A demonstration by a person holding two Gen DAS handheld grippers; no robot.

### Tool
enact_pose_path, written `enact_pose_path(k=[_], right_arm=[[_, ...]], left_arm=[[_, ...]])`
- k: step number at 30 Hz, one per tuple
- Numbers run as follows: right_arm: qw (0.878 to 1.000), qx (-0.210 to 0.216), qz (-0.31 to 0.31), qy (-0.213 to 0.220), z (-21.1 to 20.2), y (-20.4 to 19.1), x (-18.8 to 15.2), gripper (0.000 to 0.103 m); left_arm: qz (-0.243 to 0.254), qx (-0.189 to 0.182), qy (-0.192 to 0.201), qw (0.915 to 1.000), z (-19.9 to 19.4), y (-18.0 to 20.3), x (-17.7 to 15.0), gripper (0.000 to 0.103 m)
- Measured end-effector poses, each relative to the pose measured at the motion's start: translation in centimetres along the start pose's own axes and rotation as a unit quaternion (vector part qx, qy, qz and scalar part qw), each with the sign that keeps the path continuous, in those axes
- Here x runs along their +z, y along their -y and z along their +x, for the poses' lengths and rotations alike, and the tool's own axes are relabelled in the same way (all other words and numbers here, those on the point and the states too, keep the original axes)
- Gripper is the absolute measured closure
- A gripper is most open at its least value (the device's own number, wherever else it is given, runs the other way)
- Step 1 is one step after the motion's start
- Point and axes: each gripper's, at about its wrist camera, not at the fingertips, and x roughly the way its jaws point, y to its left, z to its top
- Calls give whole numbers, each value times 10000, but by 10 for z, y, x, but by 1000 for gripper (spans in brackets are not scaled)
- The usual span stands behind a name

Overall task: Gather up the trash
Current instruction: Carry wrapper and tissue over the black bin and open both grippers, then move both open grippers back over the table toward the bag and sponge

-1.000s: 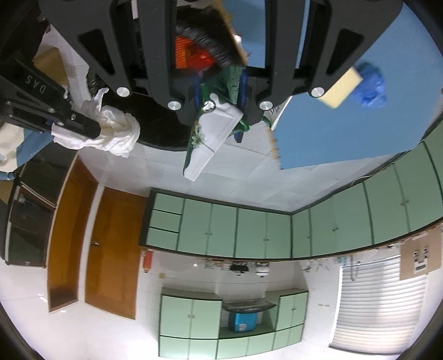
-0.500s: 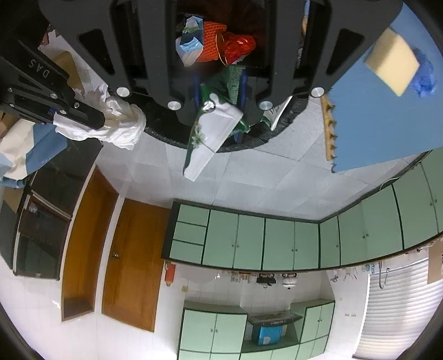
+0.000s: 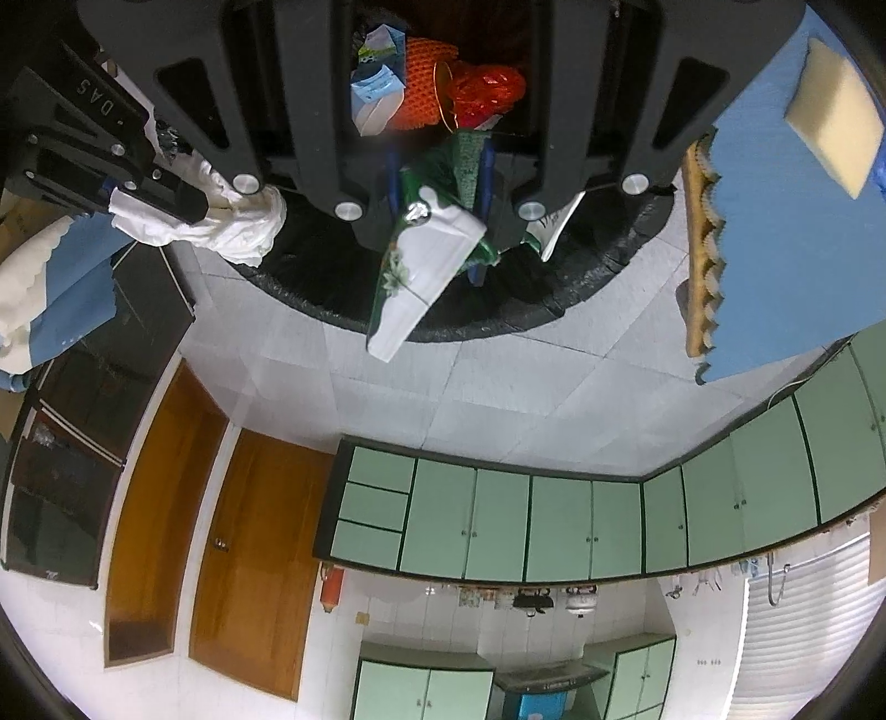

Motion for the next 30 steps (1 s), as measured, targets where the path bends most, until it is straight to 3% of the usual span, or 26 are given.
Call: enact_pose_path(k=[5, 6, 7, 9, 11, 13, 16, 30], right_arm=[[10000, -51, 4, -57, 7, -1, 0, 83], [10000, -63, -3, -51, 7, -1, -1, 79], [10000, -72, -16, -44, 7, -1, -1, 71], [9999, -113, -35, -10, 6, 0, -1, 57], [9999, -135, -32, 22, 4, -1, -1, 55], [9998, -215, -16, 55, 0, -1, -1, 38], [9993, -335, 22, 175, -9, -3, 0, 22], [9981, 49, -96, 599, -62, -61, 4, 9]], left_arm=[[-33, -80, -114, 9999, 9, -1, 0, 80], [-53, -107, -132, 9998, 9, -3, 1, 70], [-87, -133, -133, 9998, 9, -5, 2, 57], [-146, -149, -68, 9998, 6, -8, 1, 48], [-201, -210, -28, 9996, 1, -11, 3, 48], [-244, -232, 30, 9994, -6, -15, 5, 46], [-277, -194, 168, 9993, -20, -22, 10, 42], [-403, 442, 755, 9954, -130, -87, 3, 28]])
